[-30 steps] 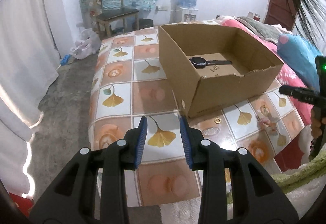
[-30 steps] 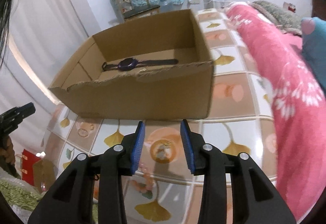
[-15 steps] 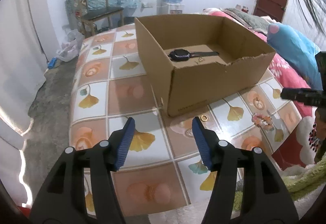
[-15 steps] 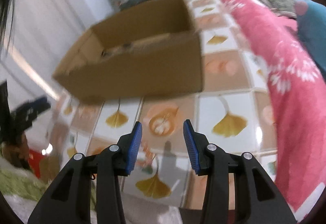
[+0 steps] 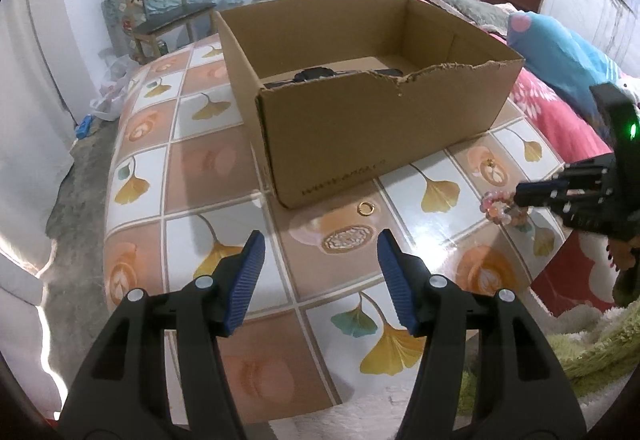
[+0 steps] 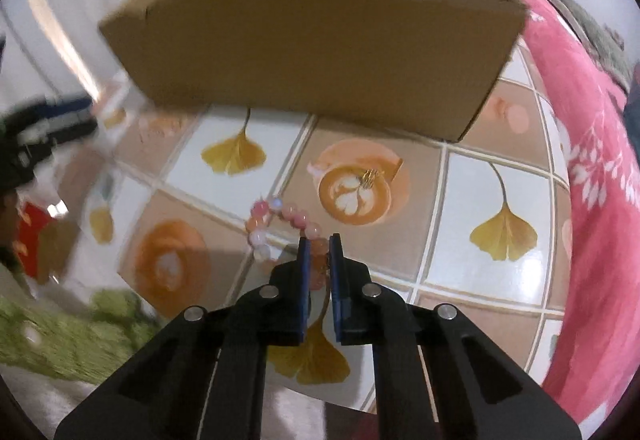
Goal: Organize jewelry
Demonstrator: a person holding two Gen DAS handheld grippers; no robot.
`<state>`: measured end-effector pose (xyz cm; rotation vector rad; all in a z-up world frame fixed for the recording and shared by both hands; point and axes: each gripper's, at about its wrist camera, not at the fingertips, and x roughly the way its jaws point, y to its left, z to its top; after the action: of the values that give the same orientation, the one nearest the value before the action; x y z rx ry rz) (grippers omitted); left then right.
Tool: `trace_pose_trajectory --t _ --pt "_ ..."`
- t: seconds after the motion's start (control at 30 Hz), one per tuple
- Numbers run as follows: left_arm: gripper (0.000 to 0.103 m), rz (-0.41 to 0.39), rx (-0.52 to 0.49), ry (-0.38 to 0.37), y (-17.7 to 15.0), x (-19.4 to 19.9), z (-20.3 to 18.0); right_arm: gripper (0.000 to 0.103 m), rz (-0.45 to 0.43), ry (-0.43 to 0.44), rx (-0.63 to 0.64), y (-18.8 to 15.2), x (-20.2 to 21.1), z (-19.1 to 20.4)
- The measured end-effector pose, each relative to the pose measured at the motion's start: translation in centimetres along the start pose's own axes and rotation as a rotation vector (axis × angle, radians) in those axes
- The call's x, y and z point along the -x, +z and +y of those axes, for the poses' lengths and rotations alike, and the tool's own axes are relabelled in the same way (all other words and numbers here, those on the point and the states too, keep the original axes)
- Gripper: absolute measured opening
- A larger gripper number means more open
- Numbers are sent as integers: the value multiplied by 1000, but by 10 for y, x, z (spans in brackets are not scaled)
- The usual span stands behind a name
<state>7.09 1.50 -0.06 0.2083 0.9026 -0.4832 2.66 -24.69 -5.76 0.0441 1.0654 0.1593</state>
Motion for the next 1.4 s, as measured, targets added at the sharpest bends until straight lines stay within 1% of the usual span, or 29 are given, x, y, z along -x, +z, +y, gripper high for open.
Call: trace_pose_trajectory --t 0.1,0.2,0.3,0.47,0.6,0.67,0.83,0.93,1.07,1.1,1.17,1.23,1.3,1.33,1.37,1.4 --pt "56 2 4 2 0 0 1 10 -41 40 -98 3 11 -20" --pt "56 2 7 2 0 -1 1 10 -75 85 -167 4 22 -36" --pt "56 -2 4 -1 0 -1 1 10 -104 129 -202 9 32 -44" --pt "56 -4 5 -8 -1 -1 0 10 -149 167 -218 18 47 -45" --pt "56 -4 2 -14 -1 -2 -2 10 -180 165 -236 23 57 -51" --pt "56 -6 1 -14 -1 -1 -3 10 -184 174 -249 24 58 -54" --pt "56 -10 8 -17 -1 -2 -3 10 -181 146 -250 25 56 -54" --pt "56 -8 5 -16 -1 -1 -2 10 -172 158 -250 25 53 -54" --pt "56 -7 4 -17 -1 -2 -3 10 -165 197 -246 26 49 -49" --pt "56 -7 2 -18 -1 -1 -4 10 -155 192 -242 25 46 -49" --pt "56 -6 0 -21 -1 -2 -5 10 -104 167 -241 20 36 -51" --pt "56 -4 -2 -23 -2 -3 -7 10 -32 84 -237 14 24 -54" --pt "56 -4 -3 -24 -1 -4 -9 11 13 -3 -228 10 17 -57" --pt "56 -5 -5 -25 -1 -4 -10 11 18 -22 -229 9 17 -59" --pt "56 -6 -7 -25 0 -5 -10 15 13 -24 -233 9 18 -60" --pt "56 -10 -10 -24 1 -5 -11 23 -10 -17 -242 10 22 -61"
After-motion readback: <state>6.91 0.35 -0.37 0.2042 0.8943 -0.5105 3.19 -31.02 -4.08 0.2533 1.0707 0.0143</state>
